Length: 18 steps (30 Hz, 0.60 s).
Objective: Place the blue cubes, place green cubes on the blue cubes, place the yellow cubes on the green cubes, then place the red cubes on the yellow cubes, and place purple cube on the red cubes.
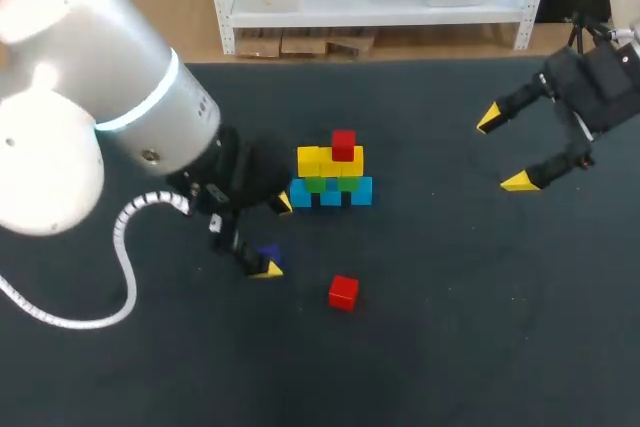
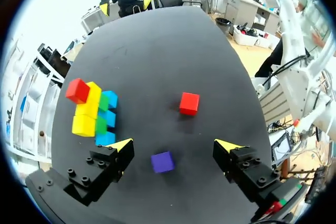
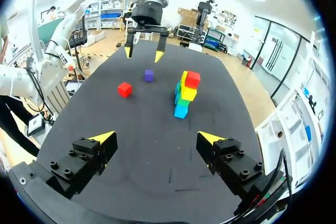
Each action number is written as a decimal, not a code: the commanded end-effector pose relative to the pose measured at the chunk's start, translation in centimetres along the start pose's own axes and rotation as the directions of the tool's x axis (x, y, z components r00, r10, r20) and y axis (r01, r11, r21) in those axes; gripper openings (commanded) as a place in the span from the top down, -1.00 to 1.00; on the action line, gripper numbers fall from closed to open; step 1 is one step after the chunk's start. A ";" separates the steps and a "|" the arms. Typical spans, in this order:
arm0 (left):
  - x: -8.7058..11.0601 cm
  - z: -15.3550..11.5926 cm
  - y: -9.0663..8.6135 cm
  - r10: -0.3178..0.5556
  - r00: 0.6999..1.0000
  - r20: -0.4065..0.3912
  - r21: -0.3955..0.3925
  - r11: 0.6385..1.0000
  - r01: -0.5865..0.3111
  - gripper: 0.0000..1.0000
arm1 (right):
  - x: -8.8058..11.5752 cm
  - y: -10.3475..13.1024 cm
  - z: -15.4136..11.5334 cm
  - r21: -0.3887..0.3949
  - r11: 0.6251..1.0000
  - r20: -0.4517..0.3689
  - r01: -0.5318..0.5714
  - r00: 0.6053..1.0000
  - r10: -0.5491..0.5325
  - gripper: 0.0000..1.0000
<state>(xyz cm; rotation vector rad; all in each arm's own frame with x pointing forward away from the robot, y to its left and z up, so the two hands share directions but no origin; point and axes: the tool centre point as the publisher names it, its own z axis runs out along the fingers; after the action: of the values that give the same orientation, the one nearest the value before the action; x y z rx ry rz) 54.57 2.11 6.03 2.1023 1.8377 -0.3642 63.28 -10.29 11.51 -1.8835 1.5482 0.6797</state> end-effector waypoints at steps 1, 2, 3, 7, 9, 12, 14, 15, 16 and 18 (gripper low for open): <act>-1.1 1.3 -1.4 0.008 0.999 -0.046 -0.028 1.000 -0.009 -1.00 | 0.0 0.0 0.0 0.000 1.000 0.002 0.001 1.000 -0.001 -1.00; -1.3 1.5 -1.6 0.010 0.999 -0.041 -0.025 1.000 -0.011 -1.00 | 0.0 0.0 0.0 0.000 1.000 0.002 0.001 1.000 -0.001 -1.00; -1.5 1.7 -1.8 0.014 0.999 -0.047 -0.027 1.000 -0.015 -1.00 | 0.0 0.0 0.0 0.000 1.000 0.002 0.001 1.000 -0.001 -1.00; -2.5 2.6 -2.7 0.054 0.997 -0.057 -0.020 0.998 -0.056 -1.00 | 0.0 0.0 0.0 0.000 1.000 0.002 0.001 1.000 -0.001 -1.00; -2.9 3.0 -2.9 0.071 0.996 -0.047 -0.014 0.997 -0.072 -1.00 | 0.0 0.0 0.0 0.000 1.000 0.002 0.001 1.000 -0.001 -1.00; -3.3 3.4 -3.0 0.091 0.995 -0.034 -0.004 0.996 -0.091 -1.00 | 0.0 0.0 0.0 0.000 1.000 0.002 0.001 1.000 -0.001 -1.00; -3.4 3.7 -2.8 0.095 0.995 -0.027 0.002 0.996 -0.095 -1.00 | 0.0 0.0 0.0 0.000 1.000 0.002 0.001 1.000 -0.001 -1.00; -3.5 3.9 -2.7 0.101 0.994 -0.027 0.008 0.995 -0.101 -1.00 | 0.0 0.0 0.0 0.000 1.000 0.002 0.001 1.000 -0.001 -1.00; -3.6 4.0 -2.6 0.111 0.994 -0.022 0.016 0.994 -0.111 -1.00 | 0.0 0.0 0.0 0.000 1.000 0.002 0.001 1.000 -0.001 -1.00; -3.8 4.3 -2.5 0.121 0.993 -0.012 0.033 0.992 -0.121 -1.00 | 0.0 0.0 0.0 0.000 1.000 0.002 0.001 1.000 -0.001 -1.00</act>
<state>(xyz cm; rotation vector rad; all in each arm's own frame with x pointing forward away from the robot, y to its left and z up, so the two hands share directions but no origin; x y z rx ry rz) 50.97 -2.31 3.85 2.2137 1.7251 -0.3221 63.27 -10.28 11.53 -1.8838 1.5483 0.6797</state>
